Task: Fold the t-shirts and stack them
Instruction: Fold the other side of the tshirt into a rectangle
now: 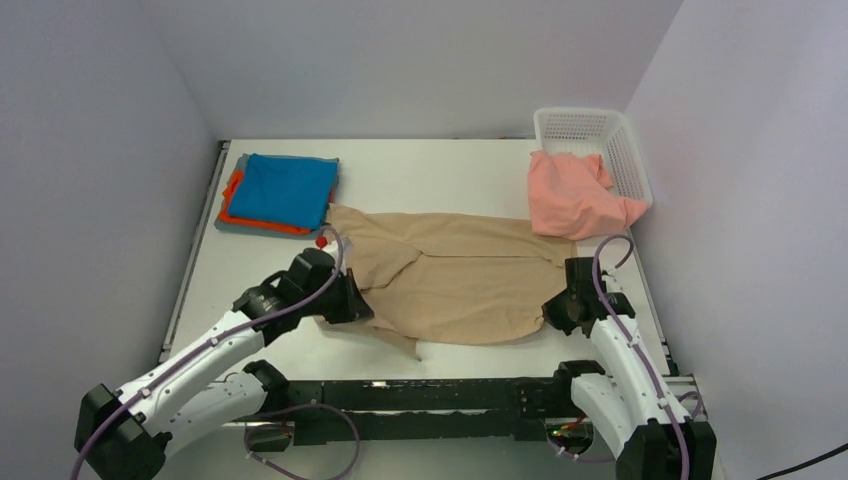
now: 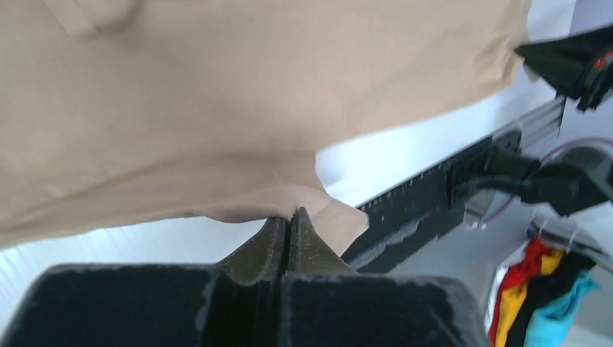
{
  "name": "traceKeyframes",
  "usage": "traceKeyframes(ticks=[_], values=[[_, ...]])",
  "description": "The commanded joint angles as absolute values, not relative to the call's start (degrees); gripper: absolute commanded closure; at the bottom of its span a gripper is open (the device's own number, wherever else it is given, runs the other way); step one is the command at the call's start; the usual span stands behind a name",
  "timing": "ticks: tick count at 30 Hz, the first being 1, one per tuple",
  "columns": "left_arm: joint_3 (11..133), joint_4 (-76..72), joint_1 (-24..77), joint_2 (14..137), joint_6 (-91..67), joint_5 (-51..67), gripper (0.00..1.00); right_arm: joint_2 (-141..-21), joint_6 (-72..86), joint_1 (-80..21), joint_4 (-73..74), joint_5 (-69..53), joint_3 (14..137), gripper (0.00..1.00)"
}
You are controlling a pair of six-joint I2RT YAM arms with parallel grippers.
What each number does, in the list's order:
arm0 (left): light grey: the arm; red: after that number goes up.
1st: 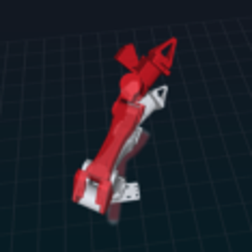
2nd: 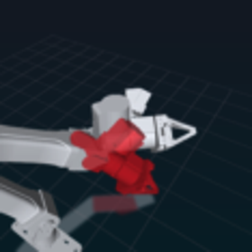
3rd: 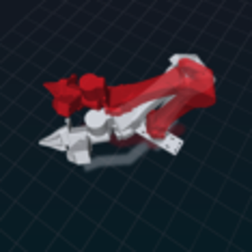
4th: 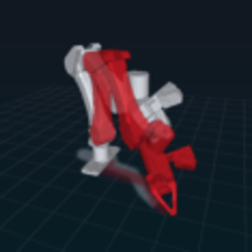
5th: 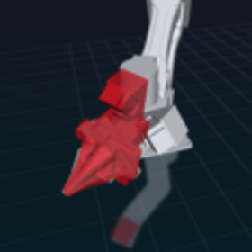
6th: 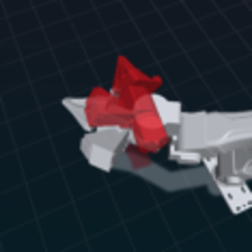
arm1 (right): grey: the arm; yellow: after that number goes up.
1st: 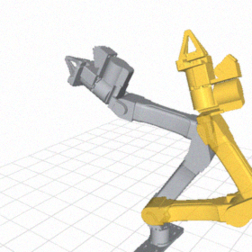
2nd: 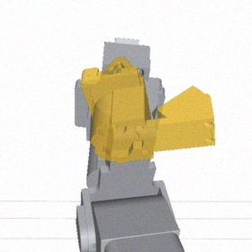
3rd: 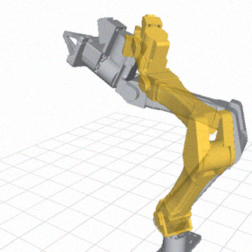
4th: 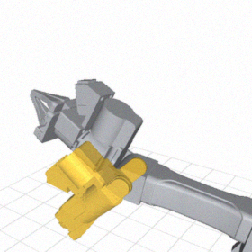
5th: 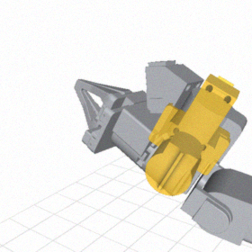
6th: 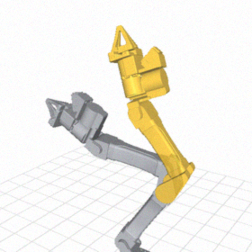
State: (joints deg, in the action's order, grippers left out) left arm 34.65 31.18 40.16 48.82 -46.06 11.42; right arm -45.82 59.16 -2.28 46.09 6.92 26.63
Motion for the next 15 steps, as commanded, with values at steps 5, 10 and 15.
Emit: traceKeyframes(ticks=[5,10,15], values=[[42.95,23.53,30.47,54.81,-38.06,7.42,1.00,-52.48,55.35,-2.10,38.19,6.64,34.22,0.99],[45.31,19.70,26.98,57.96,-35.44,6.17,1.00,-56.40,54.39,-2.05,35.81,7.99,37.34,0.99],[47.17,16.18,23.90,61.34,-32.54,6.27,1.00,-60.31,53.19,-2.05,34.62,9.11,40.18,0.98]])
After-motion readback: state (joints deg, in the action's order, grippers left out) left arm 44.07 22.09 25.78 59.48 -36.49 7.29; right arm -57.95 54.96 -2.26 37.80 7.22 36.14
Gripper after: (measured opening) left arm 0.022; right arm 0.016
